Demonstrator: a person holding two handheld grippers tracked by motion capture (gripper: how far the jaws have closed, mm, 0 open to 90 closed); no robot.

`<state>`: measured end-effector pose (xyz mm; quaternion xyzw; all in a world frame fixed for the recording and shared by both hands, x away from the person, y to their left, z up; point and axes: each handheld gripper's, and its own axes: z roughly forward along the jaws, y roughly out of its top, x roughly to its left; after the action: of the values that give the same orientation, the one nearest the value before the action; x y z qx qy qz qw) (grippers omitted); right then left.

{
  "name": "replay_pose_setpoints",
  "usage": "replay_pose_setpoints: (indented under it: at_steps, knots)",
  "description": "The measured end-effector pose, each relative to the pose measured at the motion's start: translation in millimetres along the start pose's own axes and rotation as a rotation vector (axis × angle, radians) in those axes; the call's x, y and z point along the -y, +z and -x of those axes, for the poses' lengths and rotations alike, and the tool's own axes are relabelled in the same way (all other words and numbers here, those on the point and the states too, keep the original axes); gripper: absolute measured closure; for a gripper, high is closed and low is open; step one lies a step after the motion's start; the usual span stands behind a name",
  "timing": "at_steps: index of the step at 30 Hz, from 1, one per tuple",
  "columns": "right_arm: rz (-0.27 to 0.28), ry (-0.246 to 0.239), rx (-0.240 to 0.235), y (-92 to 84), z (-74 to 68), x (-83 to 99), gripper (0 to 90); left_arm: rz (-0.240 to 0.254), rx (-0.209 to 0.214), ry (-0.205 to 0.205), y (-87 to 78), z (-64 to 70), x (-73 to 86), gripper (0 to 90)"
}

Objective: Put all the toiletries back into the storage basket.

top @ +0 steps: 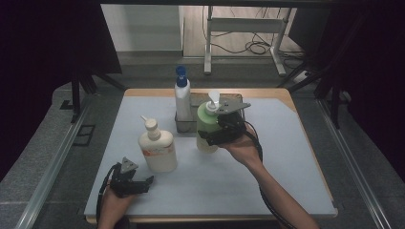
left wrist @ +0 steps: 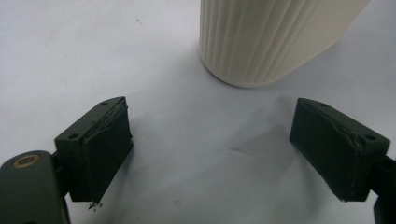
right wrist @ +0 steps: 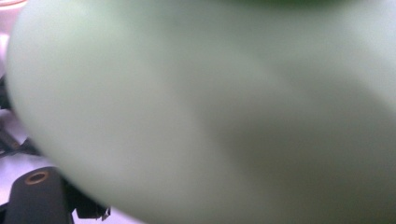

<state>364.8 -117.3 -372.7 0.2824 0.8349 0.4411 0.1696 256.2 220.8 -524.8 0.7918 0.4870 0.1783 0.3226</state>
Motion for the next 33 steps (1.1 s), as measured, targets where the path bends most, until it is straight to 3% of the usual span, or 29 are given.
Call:
replay_pose_setpoints:
  at_steps: [33]
  knots:
    - [0.002, 0.045, 0.124, 21.6, 36.5, -44.4, 12.3, -0.001, 0.001, 0.001, 0.0, -0.2, -0.1, 12.3]
